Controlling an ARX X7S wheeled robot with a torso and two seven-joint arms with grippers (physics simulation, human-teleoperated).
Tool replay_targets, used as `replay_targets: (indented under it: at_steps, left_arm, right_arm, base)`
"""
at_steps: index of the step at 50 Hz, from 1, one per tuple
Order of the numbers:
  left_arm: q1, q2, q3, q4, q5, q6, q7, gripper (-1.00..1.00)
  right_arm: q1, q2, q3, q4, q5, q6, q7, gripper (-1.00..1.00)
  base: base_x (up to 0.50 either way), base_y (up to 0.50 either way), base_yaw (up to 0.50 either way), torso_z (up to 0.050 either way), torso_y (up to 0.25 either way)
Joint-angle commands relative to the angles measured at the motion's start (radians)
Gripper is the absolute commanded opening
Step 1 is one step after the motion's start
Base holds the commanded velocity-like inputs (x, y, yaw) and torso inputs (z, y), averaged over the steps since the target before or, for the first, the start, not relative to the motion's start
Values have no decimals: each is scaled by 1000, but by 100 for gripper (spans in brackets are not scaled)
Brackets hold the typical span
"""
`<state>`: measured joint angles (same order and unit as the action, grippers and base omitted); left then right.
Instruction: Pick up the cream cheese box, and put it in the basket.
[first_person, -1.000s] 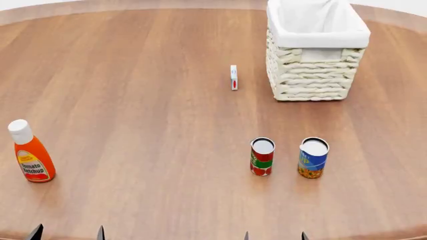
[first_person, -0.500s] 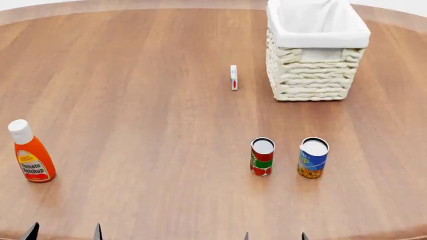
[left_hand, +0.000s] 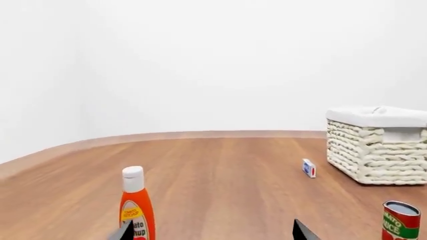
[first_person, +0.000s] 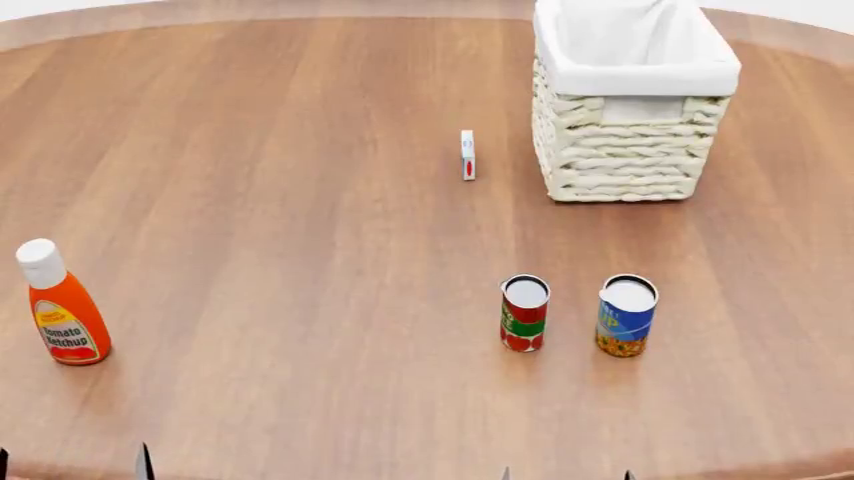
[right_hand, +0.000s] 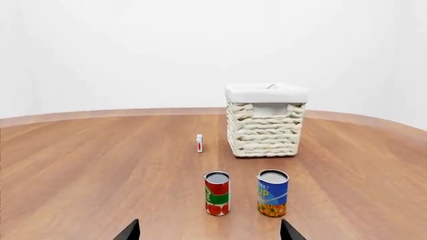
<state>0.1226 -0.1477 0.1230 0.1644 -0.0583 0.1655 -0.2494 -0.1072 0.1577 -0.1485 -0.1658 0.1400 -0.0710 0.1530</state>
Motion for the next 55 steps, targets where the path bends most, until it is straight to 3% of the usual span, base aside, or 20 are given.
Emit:
replay_targets:
  at_steps: [1, 18, 37, 55]
  left_arm:
    - [21, -9, 3, 25, 11, 23, -25, 100]
    - [30, -19, 16, 36, 26, 36, -51, 100]
    - [6, -27, 28, 12, 14, 24, -63, 100]
    - [-3, -35, 46, -9, 13, 30, -72, 100]
  right_arm:
    - [-17, 10, -7, -22, 5, -15, 9, 100]
    - [-20, 19, -20, -16, -3, -44, 24, 100]
    - [-17, 29, -50, 4, -34, -69, 36, 100]
    - [-13, 33, -77, 30, -81, -83, 67, 100]
  base:
    - [0, 0, 0, 0, 0]
    - [19, -42, 0, 0, 0]
    - [145, -362, 0, 0, 0]
    - [360, -360, 0, 0, 0]
